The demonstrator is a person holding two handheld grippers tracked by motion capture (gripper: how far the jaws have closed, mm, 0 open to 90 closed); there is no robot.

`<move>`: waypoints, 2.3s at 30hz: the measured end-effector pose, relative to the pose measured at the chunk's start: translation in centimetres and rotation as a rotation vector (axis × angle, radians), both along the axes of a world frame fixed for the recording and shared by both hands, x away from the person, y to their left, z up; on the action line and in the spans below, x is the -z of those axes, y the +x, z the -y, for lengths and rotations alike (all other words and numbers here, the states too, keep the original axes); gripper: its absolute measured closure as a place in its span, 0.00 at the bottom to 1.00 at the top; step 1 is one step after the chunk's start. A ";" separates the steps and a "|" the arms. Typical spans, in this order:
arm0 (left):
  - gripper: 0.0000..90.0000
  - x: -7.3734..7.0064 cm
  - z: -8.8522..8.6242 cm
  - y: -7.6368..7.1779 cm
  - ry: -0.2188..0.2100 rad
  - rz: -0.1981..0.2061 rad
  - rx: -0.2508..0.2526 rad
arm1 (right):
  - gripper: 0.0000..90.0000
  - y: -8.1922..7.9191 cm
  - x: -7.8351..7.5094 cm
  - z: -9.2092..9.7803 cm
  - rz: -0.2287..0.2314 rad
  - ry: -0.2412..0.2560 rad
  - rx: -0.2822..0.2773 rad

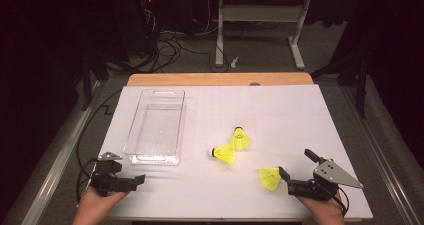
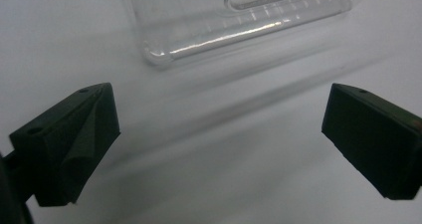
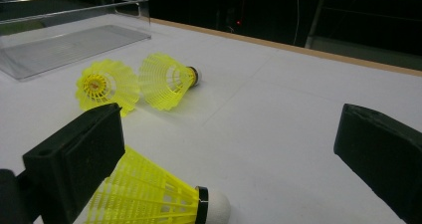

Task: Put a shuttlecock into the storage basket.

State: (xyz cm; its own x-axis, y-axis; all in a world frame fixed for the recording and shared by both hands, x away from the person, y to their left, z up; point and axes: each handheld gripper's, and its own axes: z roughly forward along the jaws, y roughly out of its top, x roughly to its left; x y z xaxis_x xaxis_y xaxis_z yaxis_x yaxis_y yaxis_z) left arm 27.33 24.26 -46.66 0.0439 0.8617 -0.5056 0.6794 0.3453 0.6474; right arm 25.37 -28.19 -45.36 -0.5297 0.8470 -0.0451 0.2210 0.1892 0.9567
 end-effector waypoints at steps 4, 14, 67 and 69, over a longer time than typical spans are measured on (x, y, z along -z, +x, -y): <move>0.04 0.1 -0.2 -0.1 -0.003 -0.038 0.015 | 0.00 0.1 0.1 0.1 0.001 0.013 -0.010; 0.00 -0.1 -0.3 0.0 0.012 -0.102 0.061 | 0.00 0.1 0.0 0.1 -0.009 0.047 -0.002; 0.07 -0.9 3.0 -0.3 0.291 -0.424 0.333 | 0.00 -0.1 0.2 -1.1 -0.007 0.010 -0.050; 0.07 -1.1 3.1 -0.3 0.296 -0.418 0.349 | 0.00 -0.1 0.2 -1.1 -0.007 0.011 -0.053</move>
State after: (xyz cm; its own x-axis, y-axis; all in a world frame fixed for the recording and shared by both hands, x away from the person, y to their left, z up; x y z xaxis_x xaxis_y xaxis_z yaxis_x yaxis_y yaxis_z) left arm 26.98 21.12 -45.60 0.1978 0.9386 -0.2827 0.9369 -0.0963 0.3360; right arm 25.26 -27.04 -45.53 -0.5741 0.8182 -0.0320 0.2181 0.1905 0.9572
